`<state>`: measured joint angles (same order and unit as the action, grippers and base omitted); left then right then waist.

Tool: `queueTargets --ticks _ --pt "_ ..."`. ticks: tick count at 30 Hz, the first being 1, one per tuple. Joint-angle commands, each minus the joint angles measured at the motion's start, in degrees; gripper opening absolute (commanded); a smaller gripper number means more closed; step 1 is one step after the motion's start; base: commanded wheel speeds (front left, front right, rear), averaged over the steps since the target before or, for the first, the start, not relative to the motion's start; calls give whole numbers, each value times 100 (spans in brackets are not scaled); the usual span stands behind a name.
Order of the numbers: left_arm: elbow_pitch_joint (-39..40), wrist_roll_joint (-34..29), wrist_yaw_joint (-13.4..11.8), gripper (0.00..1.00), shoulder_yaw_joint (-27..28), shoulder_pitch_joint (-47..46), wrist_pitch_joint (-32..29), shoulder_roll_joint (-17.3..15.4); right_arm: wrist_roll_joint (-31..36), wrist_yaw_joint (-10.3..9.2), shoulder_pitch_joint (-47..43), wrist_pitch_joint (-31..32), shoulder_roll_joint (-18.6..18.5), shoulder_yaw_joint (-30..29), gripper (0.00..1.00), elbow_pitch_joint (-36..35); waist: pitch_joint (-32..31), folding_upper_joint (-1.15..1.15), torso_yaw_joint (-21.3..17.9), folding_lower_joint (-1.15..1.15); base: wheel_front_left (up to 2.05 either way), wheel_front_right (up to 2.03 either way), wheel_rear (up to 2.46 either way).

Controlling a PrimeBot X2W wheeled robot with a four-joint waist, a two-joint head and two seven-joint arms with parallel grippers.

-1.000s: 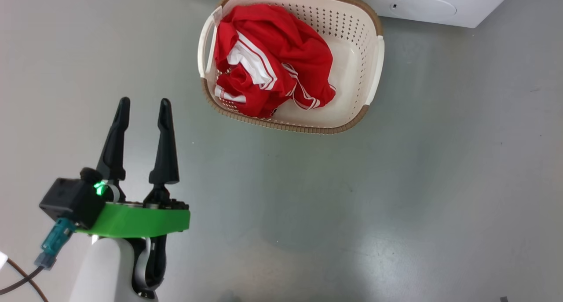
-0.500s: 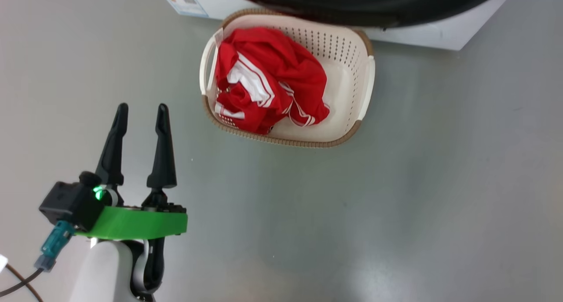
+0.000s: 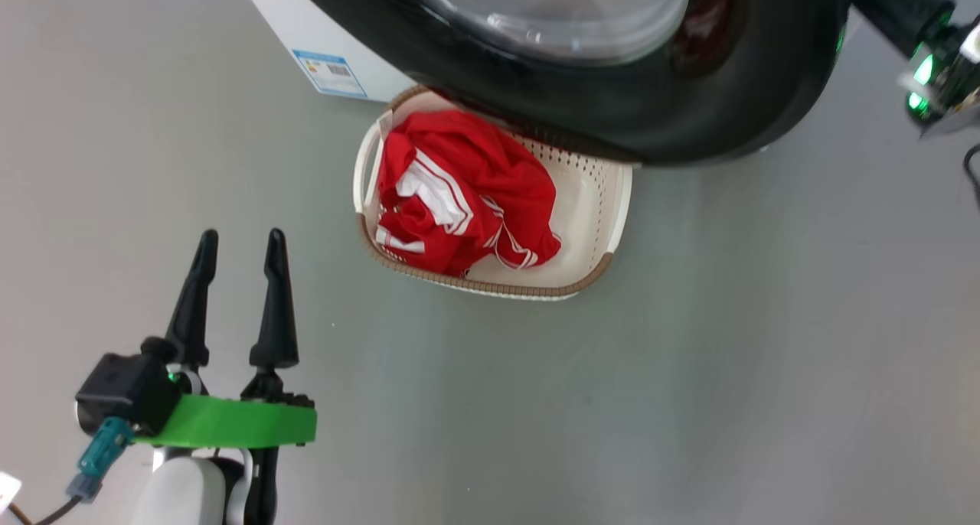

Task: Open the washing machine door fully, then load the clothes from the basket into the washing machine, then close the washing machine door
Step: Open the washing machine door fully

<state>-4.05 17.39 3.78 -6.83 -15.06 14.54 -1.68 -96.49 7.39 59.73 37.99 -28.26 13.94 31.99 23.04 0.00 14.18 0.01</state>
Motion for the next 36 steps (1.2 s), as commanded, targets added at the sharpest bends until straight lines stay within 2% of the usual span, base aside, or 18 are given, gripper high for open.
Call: queueTargets --ticks 1,21,36 --pt "100 -24 32 100 227 108 46 -120 -44 10 -213 101 128 57 0 -245 -181 0 30 -1 0 0 0" --pt "-211 -265 211 100 487 821 46 -120 -202 10 -1843 463 588 -29 0 -662 -1422 0 366 -1 0 0 0" --pt "-282 -340 301 100 558 966 46 -120 -193 10 -2429 635 906 -143 0 -846 -1670 0 653 -1 0 0 0"
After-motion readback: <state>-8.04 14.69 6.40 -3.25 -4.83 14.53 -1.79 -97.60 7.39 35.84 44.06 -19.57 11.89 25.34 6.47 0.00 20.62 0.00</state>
